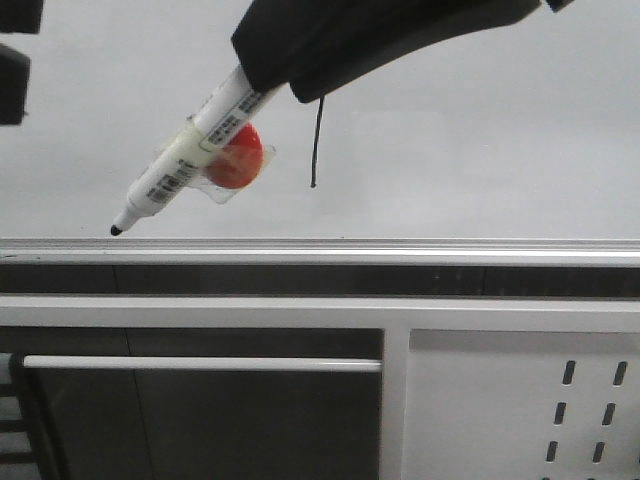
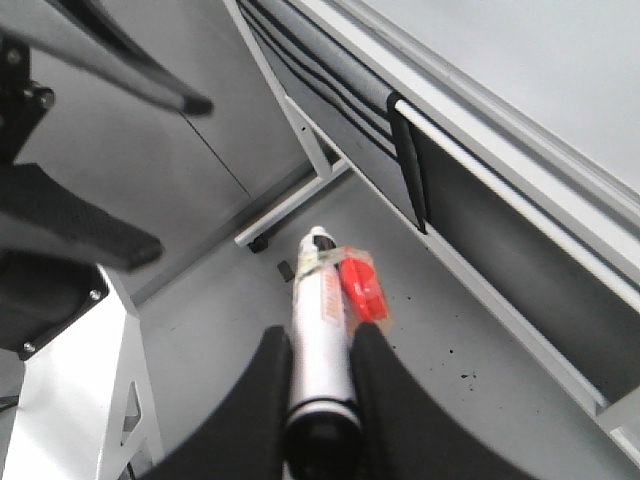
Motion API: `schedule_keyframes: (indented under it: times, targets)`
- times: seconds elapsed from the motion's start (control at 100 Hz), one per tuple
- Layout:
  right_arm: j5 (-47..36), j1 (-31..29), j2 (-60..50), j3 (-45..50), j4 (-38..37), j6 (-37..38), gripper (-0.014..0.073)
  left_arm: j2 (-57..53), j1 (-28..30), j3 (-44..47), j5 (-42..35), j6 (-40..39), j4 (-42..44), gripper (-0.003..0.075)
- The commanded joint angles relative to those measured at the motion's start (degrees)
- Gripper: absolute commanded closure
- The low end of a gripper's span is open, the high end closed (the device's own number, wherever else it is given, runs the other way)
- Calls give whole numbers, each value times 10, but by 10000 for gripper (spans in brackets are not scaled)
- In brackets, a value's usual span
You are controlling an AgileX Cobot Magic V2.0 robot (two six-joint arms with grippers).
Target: Write number 1 on whiteboard
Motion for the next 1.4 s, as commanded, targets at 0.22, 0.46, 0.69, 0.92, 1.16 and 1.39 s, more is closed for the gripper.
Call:
schedule_keyframes:
  times: [0.22, 0.46, 0.69, 0.92, 1.16, 1.39]
  targets:
    - [-22, -3, -5, -35, -2, -7, 644, 38, -120, -23, -147, 0, 8, 372]
    - [-10, -3, -5, -35, -5, -7, 645, 75, -201, -43, -244, 0, -8, 372]
    - [-3, -3, -5, -35, -12, -7, 644, 102, -223, -50, -287, 0, -17, 373]
    - [-11, -4, -7, -35, -18, -7, 644, 104, -223, -50, -288, 0, -28, 373]
    - [-16, -24, -18, -35, -18, -7, 644, 104, -223, -50, -288, 0, -28, 373]
    - [-27, -26, -26, -35, -17, -7, 644, 116, -223, -50, -292, 0, -28, 373]
